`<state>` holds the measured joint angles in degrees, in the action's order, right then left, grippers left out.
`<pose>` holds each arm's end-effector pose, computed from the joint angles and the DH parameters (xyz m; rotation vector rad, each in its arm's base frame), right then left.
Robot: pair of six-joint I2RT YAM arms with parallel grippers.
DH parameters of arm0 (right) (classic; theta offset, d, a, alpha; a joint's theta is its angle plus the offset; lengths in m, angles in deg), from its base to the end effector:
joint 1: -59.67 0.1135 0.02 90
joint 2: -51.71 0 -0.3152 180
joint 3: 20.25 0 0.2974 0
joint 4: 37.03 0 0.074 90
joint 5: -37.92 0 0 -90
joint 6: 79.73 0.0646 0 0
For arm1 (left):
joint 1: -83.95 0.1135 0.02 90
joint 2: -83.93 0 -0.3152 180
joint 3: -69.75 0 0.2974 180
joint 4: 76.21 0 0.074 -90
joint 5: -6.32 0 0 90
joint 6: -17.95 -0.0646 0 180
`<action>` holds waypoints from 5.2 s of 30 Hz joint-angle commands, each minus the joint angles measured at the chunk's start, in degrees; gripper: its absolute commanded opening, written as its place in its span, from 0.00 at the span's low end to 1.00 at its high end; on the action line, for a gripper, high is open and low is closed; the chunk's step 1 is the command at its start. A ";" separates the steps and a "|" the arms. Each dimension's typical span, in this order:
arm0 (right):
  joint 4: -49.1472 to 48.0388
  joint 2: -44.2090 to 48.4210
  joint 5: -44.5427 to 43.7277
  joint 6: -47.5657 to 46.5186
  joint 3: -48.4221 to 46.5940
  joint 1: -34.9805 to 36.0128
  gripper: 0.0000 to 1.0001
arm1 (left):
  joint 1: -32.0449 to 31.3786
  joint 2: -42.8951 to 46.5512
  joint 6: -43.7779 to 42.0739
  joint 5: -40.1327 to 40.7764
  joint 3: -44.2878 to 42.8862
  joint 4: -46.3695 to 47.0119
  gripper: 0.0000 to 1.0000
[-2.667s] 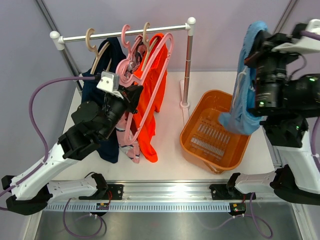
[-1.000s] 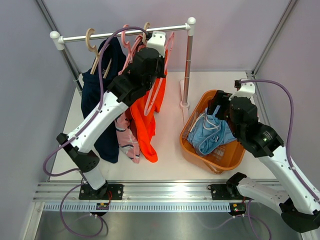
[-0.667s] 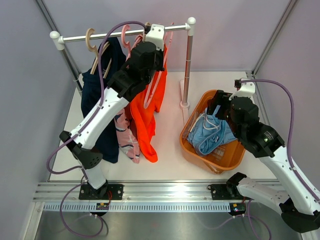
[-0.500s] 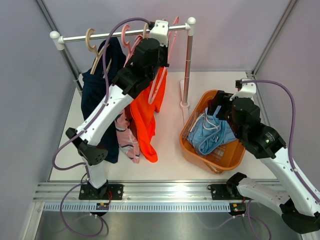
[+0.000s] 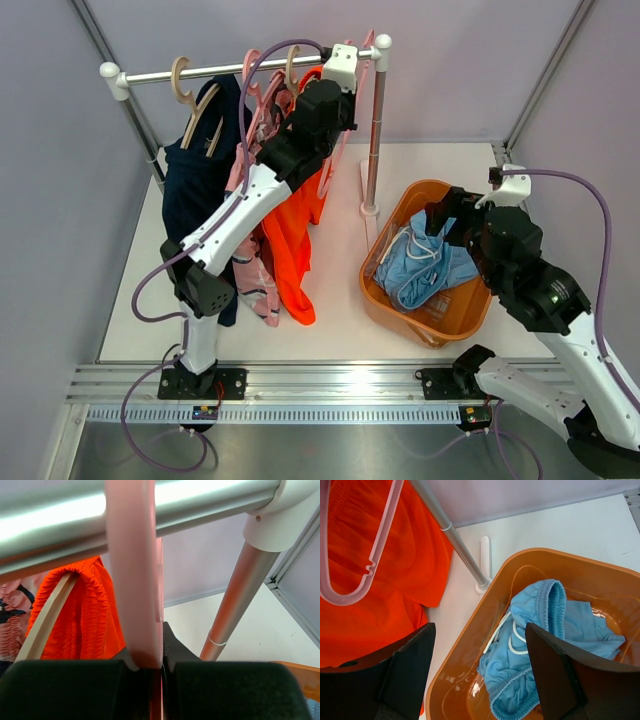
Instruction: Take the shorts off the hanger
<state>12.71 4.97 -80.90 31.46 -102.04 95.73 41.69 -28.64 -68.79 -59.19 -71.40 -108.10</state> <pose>0.1588 0.0771 0.4807 0.1188 1.7981 0.2548 0.4137 -0.3398 0.5392 0.2247 1.6142 -0.2635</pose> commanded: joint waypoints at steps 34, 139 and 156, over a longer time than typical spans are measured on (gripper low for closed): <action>4.52 5.08 -0.27 2.36 1.51 -0.37 0.81 | -2.12 12.37 -2.92 -2.25 10.95 12.78 0.59; -4.97 -1.42 4.30 -3.08 1.95 -0.37 0.88 | 7.81 27.84 -1.60 -16.94 13.75 -18.16 0.00; -6.11 -5.55 11.94 -2.38 0.63 -0.37 0.87 | 3.33 41.82 -1.95 -17.27 35.81 -27.55 0.00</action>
<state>9.08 -0.19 -72.18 28.75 -99.57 95.66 45.88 8.30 -69.92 -74.67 -36.61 -135.94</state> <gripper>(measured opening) 0.871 0.057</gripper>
